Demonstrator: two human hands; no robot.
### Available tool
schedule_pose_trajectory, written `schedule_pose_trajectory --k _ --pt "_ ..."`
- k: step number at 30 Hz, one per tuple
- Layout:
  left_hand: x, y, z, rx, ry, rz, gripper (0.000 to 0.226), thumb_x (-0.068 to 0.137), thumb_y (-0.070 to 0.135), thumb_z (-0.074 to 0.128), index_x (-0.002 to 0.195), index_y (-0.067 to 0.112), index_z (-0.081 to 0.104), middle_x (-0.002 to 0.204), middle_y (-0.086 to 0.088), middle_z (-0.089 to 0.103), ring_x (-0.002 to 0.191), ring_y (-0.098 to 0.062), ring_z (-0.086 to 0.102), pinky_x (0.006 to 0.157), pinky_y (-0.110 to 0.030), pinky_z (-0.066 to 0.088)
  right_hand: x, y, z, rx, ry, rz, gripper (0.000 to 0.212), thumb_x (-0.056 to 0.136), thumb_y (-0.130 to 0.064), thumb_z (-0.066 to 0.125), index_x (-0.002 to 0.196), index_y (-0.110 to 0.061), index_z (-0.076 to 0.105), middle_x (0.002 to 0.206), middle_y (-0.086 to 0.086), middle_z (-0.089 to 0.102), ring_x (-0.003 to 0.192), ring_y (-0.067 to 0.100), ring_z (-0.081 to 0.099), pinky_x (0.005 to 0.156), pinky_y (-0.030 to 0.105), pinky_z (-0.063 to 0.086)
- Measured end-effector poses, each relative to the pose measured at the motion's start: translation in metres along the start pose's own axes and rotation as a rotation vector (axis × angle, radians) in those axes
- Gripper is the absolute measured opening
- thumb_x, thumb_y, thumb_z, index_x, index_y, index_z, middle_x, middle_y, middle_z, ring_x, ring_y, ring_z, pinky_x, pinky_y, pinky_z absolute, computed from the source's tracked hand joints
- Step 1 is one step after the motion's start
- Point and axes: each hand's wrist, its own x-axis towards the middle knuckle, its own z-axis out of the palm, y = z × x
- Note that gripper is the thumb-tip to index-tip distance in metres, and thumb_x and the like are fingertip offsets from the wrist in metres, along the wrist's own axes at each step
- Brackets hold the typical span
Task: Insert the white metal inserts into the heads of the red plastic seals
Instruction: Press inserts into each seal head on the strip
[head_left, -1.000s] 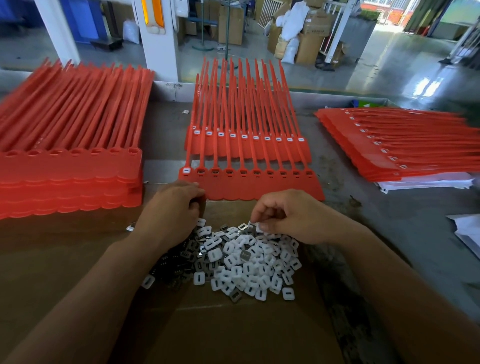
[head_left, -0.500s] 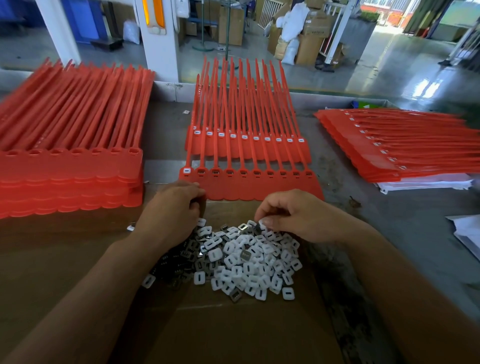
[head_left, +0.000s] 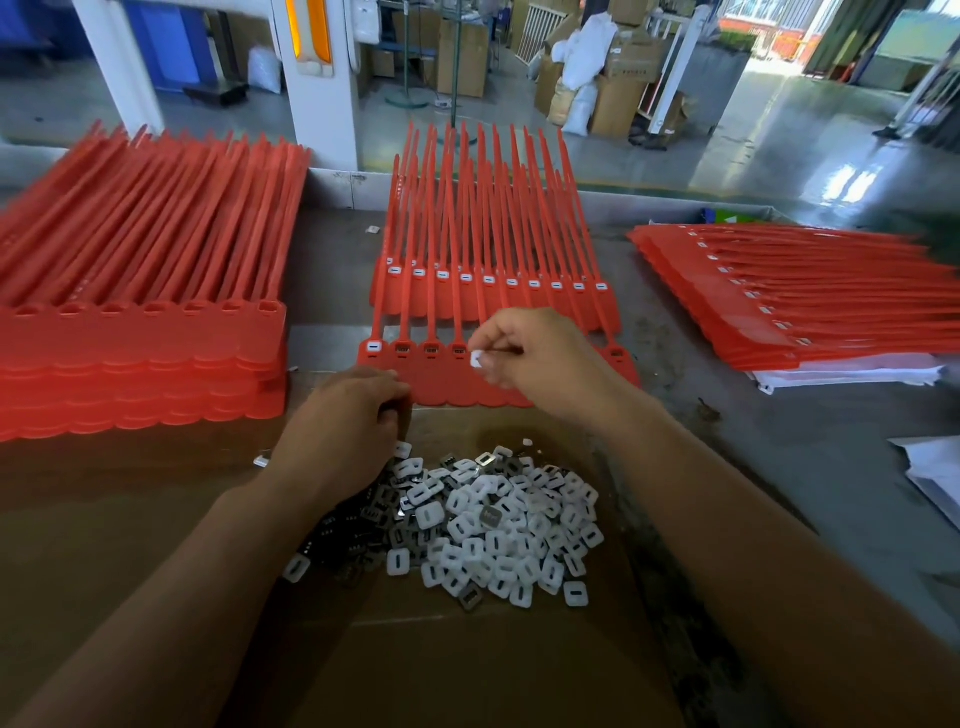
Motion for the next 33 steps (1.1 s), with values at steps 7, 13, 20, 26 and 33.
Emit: schedule_pose_trajectory --k 7,13,20,26,33 --pt "-0.002 0.001 -0.001 -0.026 0.02 0.002 0.036 0.084 0.001 0.05 0.114 0.011 0.065 0.129 -0.004 0.055 0.118 -0.019 0.049 0.097 -0.025 0.033 0.047 -0.005 0.031 -0.017 0.035 0.024 0.008 0.087 -0.012 0.062 0.08 -0.013 0.067 0.082 -0.005 0.063 0.069 -0.004 0.049 0.062 0.01 0.038" --pt "-0.003 0.002 -0.003 -0.017 0.007 0.01 0.034 0.084 0.001 0.049 0.112 0.011 0.065 0.125 -0.005 0.057 0.111 -0.02 0.051 0.09 -0.025 0.036 0.069 -0.008 0.053 -0.035 0.064 0.078 0.013 0.089 -0.013 0.058 0.089 -0.009 0.071 0.1 0.005 0.068 0.083 0.009 0.054 0.073 0.022 0.043" --pt "-0.003 0.004 -0.004 -0.016 0.001 0.003 0.036 0.084 0.002 0.049 0.116 0.011 0.063 0.126 -0.005 0.055 0.114 -0.02 0.05 0.093 -0.027 0.036 0.074 -0.006 0.061 -0.145 0.053 0.101 0.014 0.089 -0.018 0.059 0.09 -0.012 0.072 0.104 0.003 0.068 0.099 0.018 0.06 0.088 0.035 0.049" --pt "-0.004 0.005 -0.005 -0.013 -0.007 0.007 0.036 0.085 0.003 0.049 0.118 0.011 0.062 0.127 -0.005 0.055 0.114 -0.02 0.05 0.094 -0.026 0.035 0.073 -0.008 0.064 -0.208 0.069 0.073 0.01 0.088 -0.015 0.06 0.085 -0.014 0.069 0.099 0.003 0.068 0.101 0.022 0.058 0.09 0.042 0.048" --pt "-0.004 0.005 -0.006 -0.004 -0.016 0.002 0.037 0.086 0.004 0.048 0.12 0.013 0.061 0.13 -0.004 0.053 0.115 -0.019 0.05 0.094 -0.027 0.036 0.069 -0.009 0.063 -0.077 0.14 0.116 0.012 0.08 -0.014 0.069 0.083 -0.021 0.061 0.102 0.001 0.066 0.098 0.018 0.06 0.088 0.04 0.049"
